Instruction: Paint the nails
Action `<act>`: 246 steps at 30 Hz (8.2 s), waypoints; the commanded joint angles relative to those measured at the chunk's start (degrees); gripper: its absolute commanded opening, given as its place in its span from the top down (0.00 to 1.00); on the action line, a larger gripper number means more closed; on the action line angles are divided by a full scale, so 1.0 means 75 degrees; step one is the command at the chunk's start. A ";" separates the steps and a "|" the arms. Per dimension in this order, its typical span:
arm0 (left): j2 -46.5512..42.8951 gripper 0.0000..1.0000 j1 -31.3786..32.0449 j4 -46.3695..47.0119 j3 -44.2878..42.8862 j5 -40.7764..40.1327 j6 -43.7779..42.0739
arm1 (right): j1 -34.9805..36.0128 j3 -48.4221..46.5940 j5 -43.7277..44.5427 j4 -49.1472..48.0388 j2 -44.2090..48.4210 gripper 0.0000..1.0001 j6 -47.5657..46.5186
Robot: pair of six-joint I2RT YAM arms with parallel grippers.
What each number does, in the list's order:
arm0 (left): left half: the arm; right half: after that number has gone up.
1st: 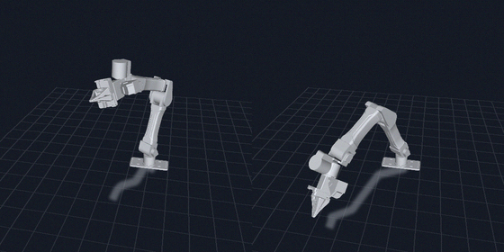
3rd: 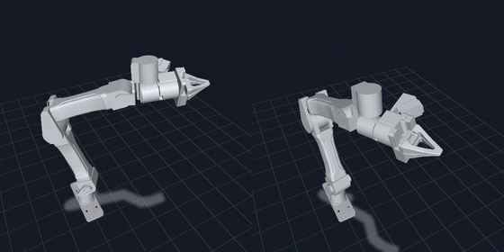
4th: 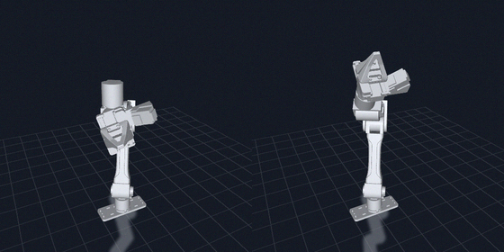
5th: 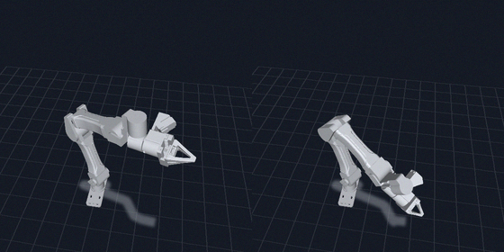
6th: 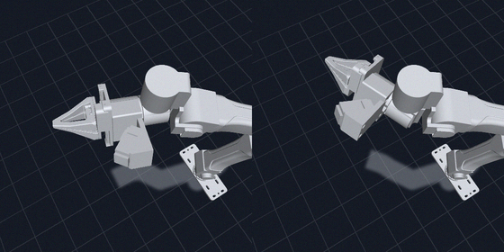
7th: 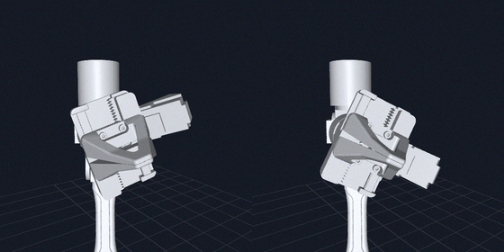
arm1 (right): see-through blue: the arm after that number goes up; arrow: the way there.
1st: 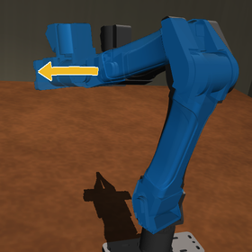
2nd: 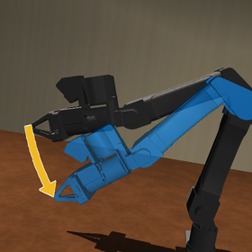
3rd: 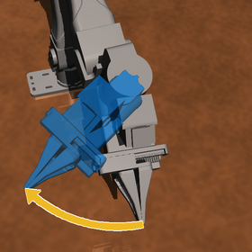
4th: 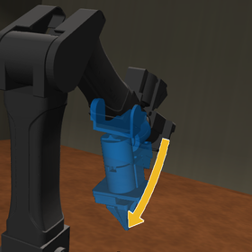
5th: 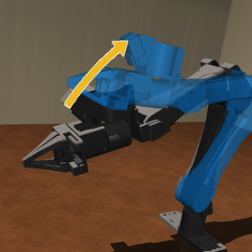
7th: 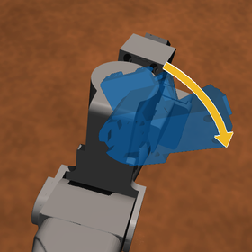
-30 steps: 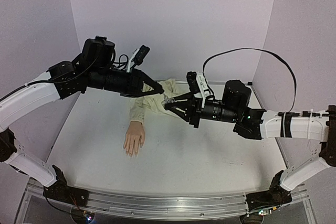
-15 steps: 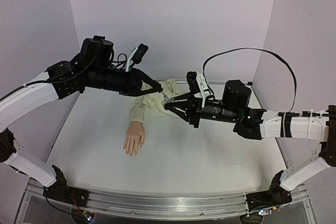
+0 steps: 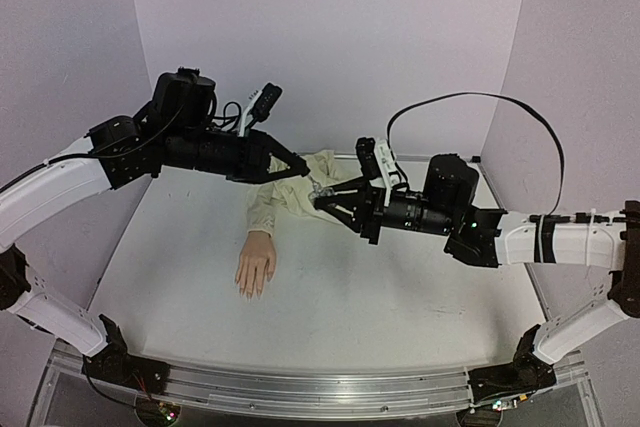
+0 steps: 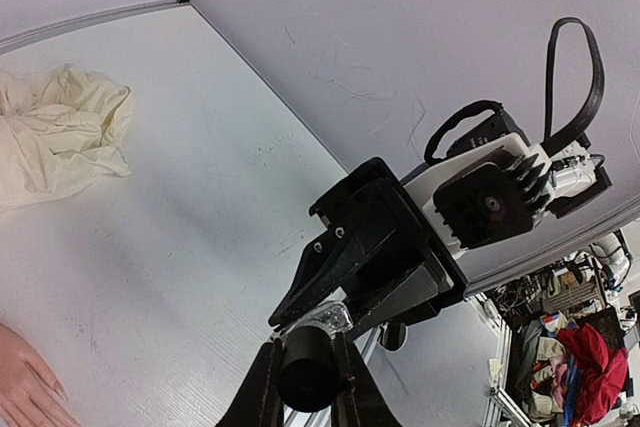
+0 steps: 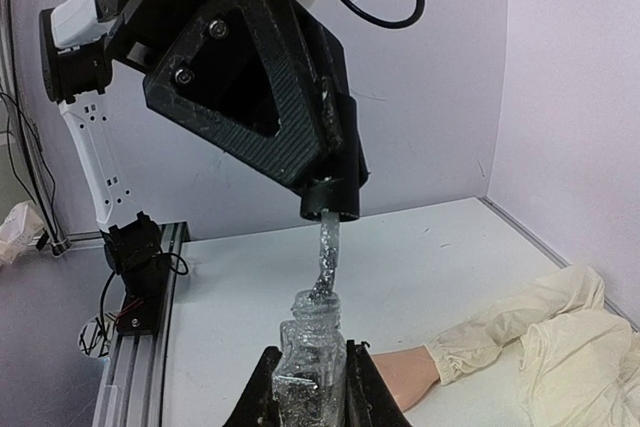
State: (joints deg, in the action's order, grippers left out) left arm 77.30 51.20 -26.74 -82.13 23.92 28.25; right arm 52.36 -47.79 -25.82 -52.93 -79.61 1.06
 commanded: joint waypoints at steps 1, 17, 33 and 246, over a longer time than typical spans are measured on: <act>-0.0357 1.00 -0.0019 0.0202 -0.0218 0.0115 -0.0156 | -0.0026 -0.0026 0.0115 -0.0713 0.0244 1.00 -0.0081; -0.0390 1.00 -0.0027 0.0203 -0.0148 0.0150 -0.0157 | -0.0026 0.0042 0.0163 -0.0857 0.0288 1.00 -0.0077; -0.0465 1.00 -0.0028 0.0194 -0.0067 0.0073 -0.0169 | -0.0024 0.0426 0.0801 -0.1241 0.0577 1.00 -0.0075; 0.0152 1.00 0.0644 0.0062 0.4994 -0.4977 0.4073 | -0.0420 0.2302 0.4439 0.2251 0.4697 1.00 -0.2116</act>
State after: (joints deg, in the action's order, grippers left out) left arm 80.93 55.59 -26.52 -44.51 -11.64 58.59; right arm 49.41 -30.24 6.92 -31.75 -44.77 -15.18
